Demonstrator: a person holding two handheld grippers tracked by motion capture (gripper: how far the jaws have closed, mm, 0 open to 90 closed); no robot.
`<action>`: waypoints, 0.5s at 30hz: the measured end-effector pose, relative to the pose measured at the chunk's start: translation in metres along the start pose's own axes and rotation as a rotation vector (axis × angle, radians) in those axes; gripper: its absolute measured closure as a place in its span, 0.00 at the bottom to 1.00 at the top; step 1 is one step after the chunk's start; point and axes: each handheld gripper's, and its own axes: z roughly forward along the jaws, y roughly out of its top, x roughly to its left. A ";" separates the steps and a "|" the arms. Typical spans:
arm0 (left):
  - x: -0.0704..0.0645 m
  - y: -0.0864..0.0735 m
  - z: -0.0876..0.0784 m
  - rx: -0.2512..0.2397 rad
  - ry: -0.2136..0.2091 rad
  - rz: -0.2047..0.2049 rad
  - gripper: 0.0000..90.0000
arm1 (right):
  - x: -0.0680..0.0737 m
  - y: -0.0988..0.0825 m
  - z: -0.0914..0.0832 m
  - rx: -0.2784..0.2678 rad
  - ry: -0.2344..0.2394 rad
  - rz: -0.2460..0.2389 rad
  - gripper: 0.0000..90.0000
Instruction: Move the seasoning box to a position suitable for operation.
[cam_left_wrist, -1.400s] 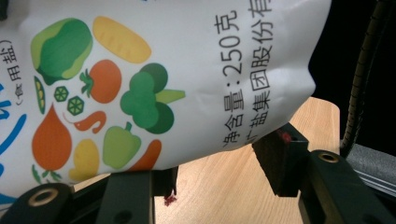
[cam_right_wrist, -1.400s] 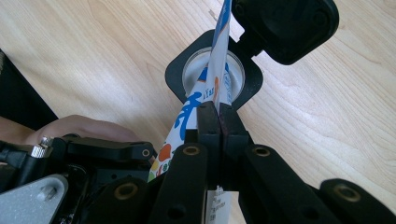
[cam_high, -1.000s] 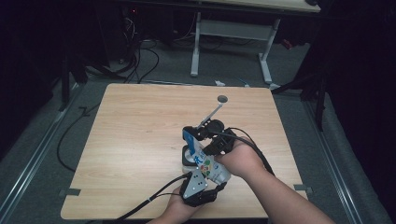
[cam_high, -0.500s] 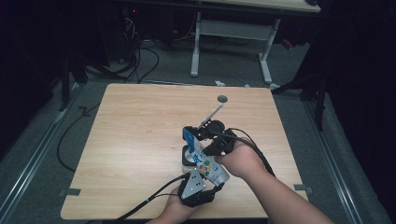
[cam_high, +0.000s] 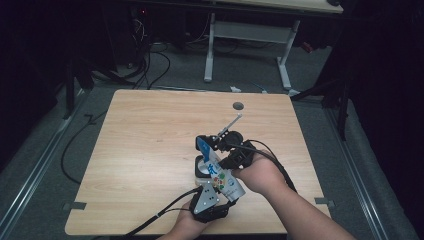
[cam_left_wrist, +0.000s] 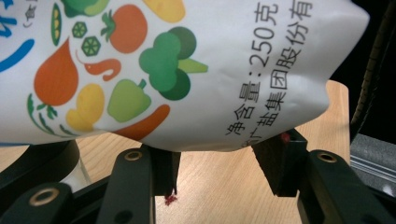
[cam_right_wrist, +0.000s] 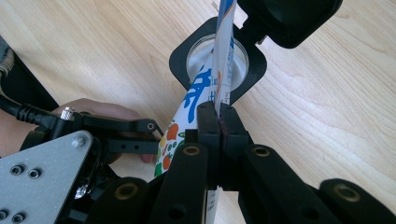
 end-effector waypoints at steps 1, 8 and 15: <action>0.000 -0.001 0.000 0.001 0.002 -0.001 0.60 | 0.000 -0.001 0.000 0.000 0.002 0.003 1.00; 0.001 -0.004 0.000 0.015 0.013 -0.002 0.60 | 0.000 -0.006 -0.001 -0.010 0.009 0.023 1.00; 0.002 -0.005 0.001 0.024 0.015 -0.016 0.60 | -0.002 -0.010 -0.002 -0.021 0.012 0.024 1.00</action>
